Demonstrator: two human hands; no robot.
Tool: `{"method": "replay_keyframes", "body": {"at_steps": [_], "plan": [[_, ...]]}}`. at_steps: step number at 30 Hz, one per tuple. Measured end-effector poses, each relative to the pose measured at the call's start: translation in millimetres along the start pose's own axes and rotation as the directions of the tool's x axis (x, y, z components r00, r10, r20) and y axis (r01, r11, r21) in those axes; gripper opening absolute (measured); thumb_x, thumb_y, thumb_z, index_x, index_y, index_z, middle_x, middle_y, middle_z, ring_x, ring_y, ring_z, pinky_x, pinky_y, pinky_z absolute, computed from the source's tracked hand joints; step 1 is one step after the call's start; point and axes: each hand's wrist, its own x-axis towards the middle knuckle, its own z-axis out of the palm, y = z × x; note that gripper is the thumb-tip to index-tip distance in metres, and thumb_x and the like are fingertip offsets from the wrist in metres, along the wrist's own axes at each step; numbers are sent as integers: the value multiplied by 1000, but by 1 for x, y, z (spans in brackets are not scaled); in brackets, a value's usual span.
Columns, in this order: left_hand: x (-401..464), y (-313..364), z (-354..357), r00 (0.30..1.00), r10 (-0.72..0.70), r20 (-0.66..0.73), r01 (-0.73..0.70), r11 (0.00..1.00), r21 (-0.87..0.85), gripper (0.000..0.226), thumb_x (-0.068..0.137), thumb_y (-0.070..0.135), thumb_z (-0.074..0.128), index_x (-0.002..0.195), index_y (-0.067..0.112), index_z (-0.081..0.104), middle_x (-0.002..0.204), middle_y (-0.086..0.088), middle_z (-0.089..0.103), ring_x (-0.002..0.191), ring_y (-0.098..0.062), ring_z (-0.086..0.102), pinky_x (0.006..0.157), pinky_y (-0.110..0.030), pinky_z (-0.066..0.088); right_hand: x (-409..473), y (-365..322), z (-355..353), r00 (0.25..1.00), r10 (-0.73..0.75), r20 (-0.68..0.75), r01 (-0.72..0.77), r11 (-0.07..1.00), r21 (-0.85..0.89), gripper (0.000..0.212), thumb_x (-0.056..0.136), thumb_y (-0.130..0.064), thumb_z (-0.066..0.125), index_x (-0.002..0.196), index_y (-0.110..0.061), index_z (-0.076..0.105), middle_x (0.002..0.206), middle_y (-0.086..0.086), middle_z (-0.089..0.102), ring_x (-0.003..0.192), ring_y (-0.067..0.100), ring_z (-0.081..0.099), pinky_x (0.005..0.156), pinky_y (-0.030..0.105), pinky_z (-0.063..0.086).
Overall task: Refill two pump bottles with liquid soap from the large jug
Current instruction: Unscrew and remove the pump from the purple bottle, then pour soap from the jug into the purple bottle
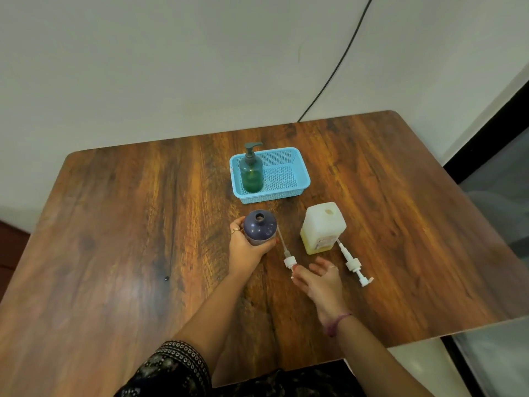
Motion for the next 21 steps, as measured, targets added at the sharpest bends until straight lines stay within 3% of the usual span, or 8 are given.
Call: {"method": "replay_keyframes", "body": {"at_steps": [1, 3, 5, 8, 12, 18, 21], "plan": [[0, 1, 0, 1000, -5, 4, 5, 1000, -4, 89, 61, 13, 91, 129, 17, 34, 115, 7, 55, 93, 2, 57, 74, -6, 47, -4, -1, -8, 989, -140, -57, 129, 979, -155, 68, 75, -15, 80, 132, -14, 43, 126, 7, 54, 98, 16, 62, 79, 30, 57], [-1, 2, -1, 1000, -11, 12, 11, 1000, -7, 92, 61, 14, 91, 132, 16, 33, 119, 5, 54, 97, -2, 57, 75, -7, 47, -6, -6, -26, 897, -428, -108, 351, 839, -416, 66, 72, -25, 82, 126, -15, 46, 116, 3, 55, 91, 11, 60, 72, 21, 52], [-2, 3, -2, 1000, -14, 26, 14, 1000, -2, 95, 61, 12, 90, 136, 16, 31, 121, 5, 52, 99, -4, 56, 75, -7, 46, 1, -13, -42, 823, -558, -108, 437, 743, -507, 70, 70, -30, 84, 126, -16, 44, 116, 1, 51, 99, 16, 58, 78, 28, 54], [-2, 3, -2, 999, -11, 45, 10, 1000, 10, 93, 63, 9, 88, 137, 18, 31, 123, 6, 51, 103, -5, 56, 74, -6, 47, 22, -27, -54, 816, -576, -33, 445, 664, -601, 91, 67, -37, 85, 139, -18, 33, 137, 5, 43, 121, 23, 50, 97, 40, 49], [-2, 4, -1, 999, -15, 32, 14, 1000, 22, 81, 65, 8, 87, 126, 25, 36, 120, 6, 53, 106, -9, 56, 75, -9, 44, 45, -47, -47, 846, -516, 137, 484, 632, -605, 112, 63, -41, 86, 149, -22, 17, 156, 3, 24, 140, 23, 29, 110, 41, 31], [-3, 7, 0, 998, -48, -26, 49, 999, 12, 82, 65, 10, 87, 131, 17, 40, 118, 5, 55, 96, -3, 58, 75, -10, 45, 63, -48, -30, 831, -522, 194, 551, 724, -415, 98, 63, -23, 88, 142, -21, 30, 135, -2, 46, 125, 13, 42, 98, 27, 42], [-2, 11, -2, 997, -37, -68, 38, 999, 6, 81, 65, 13, 88, 131, 16, 41, 119, 5, 55, 96, -2, 57, 79, -13, 46, 68, -43, -27, 849, -503, 160, 524, 763, -378, 86, 65, -23, 87, 136, -18, 39, 126, -3, 51, 123, 17, 47, 94, 29, 47]]}}
